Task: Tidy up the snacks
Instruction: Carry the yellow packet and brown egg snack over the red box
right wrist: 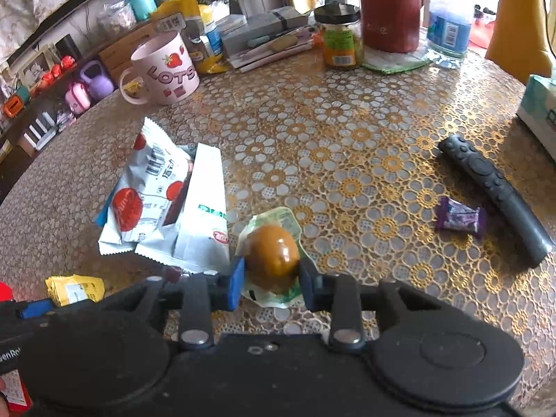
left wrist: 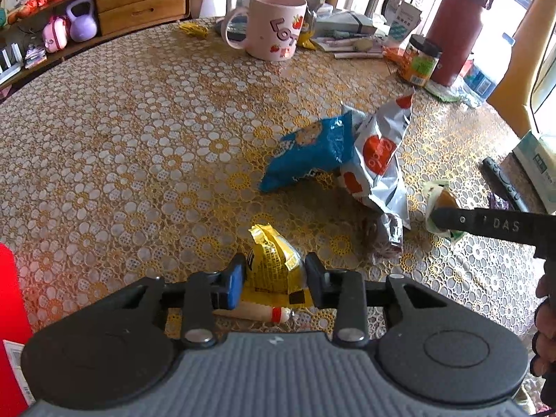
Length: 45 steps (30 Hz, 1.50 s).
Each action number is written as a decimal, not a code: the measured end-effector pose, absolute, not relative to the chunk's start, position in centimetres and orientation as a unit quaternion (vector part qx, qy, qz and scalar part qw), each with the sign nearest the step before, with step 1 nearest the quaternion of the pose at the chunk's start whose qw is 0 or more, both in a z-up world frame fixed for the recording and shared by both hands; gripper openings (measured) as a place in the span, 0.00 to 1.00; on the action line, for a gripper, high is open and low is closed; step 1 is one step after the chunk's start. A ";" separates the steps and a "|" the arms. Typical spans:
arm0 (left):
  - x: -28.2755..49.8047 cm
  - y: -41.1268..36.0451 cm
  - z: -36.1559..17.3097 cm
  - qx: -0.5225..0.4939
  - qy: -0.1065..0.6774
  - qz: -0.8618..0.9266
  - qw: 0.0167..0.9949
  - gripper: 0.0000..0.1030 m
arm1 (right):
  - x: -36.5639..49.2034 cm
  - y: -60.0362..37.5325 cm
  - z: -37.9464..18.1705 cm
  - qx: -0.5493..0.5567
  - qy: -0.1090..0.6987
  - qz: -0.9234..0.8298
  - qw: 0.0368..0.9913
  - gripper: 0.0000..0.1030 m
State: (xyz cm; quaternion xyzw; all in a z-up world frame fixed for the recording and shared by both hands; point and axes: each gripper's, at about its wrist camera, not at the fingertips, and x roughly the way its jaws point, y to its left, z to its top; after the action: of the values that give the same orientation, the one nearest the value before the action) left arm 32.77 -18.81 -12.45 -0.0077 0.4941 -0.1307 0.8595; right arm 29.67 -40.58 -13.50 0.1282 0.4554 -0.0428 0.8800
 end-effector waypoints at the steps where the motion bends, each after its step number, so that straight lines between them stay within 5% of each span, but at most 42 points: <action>1: 32.7 -18.7 -12.2 -0.009 0.493 -0.130 0.860 0.35 | 29.4 -40.6 -13.3 0.129 0.454 -0.042 0.881 0.31; 26: 23.1 -11.1 -2.8 -0.023 0.471 -0.133 0.872 0.35 | 18.0 -29.8 -2.0 0.078 0.409 0.060 0.907 0.31; 45: 15.8 0.1 0.8 -0.040 0.448 -0.101 0.887 0.35 | 12.4 -16.0 1.5 0.022 0.393 0.162 0.905 0.31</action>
State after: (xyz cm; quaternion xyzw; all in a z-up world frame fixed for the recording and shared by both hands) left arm 15.75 0.07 0.78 -0.0397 0.4481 -0.1007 0.8874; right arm 12.41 -16.01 1.52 0.0216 0.3927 0.1619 0.9050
